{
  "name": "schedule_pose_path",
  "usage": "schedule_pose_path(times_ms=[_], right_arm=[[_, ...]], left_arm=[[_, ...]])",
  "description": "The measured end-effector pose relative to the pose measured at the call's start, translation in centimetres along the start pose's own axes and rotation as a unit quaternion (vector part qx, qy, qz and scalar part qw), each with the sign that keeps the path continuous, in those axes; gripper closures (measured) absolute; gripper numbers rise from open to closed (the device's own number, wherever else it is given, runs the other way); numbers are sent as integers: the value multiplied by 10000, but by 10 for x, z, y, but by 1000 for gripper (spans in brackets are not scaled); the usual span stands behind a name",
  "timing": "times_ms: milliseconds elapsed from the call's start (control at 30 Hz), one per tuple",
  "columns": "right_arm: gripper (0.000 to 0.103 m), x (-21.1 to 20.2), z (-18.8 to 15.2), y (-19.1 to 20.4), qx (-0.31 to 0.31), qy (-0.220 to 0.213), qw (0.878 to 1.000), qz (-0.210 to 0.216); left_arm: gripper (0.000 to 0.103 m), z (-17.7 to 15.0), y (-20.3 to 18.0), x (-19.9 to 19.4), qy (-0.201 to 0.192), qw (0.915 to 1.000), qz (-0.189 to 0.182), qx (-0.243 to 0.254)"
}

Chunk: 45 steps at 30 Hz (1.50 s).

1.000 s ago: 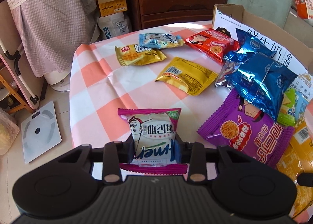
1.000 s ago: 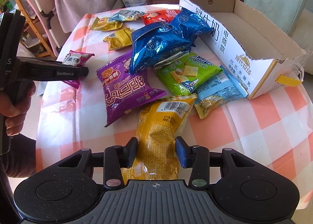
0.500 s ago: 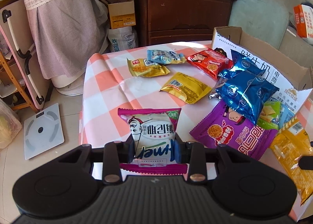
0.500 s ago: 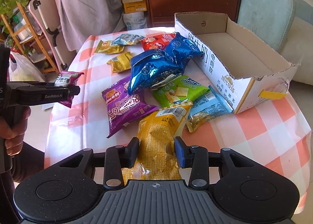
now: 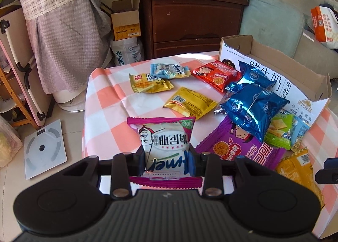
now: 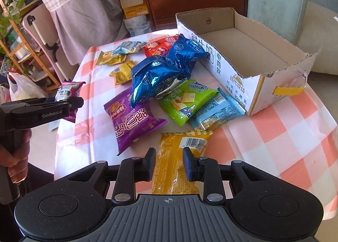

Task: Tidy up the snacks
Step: 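Lift the yellow bag with the right tool while the left tool lifts the pink-white bag, then lower both bags into the cardboard box and open both tools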

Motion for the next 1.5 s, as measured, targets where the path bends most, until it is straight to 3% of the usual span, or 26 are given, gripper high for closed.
schedule_pose_path(times_ms=[33,100,400,467,633,733,1033,1267,1500], right_arm=[[58,1,-2,0,16,63,10000,42],[47,5,-9,3,-61,224,9997,48],[45,41,-32,12,-399,918,9937,-501],[44,47,-36,13,-487,956,9925,-585],[54,47,-38,16,-647,849,9922,-650],[56,35,-31,14,-581,656,9944,-598],[56,-13,4,17,-939,-585,9923,-555],[56,-13,34,28,-1474,-1053,9820,-543],[56,-8,63,12,-1140,-1333,9823,-661]], left_arm=[[68,0,0,0,10,10000,3,-7],[68,-1,-1,1,31,10000,2,3],[68,-1,-10,-2,-2,9999,-31,111],[68,-1,-11,-2,-6,9999,-36,126],[68,0,-15,-3,-55,9999,-27,116],[68,2,-14,-3,-93,9999,5,72],[68,13,-14,-5,-301,9994,160,48],[68,26,-21,0,-419,9989,201,10],[68,46,-38,7,-559,9984,54,-26]])
Point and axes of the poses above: each gripper's, at about its wrist camera, not at the fingertips, and x roughly the way its jaws point, y to its left, z to its top, the point moved 2 cm from there along x, roughly the way its jaws point, and after that the axes turned 15 degrees about -y, right-handed, at the moved point
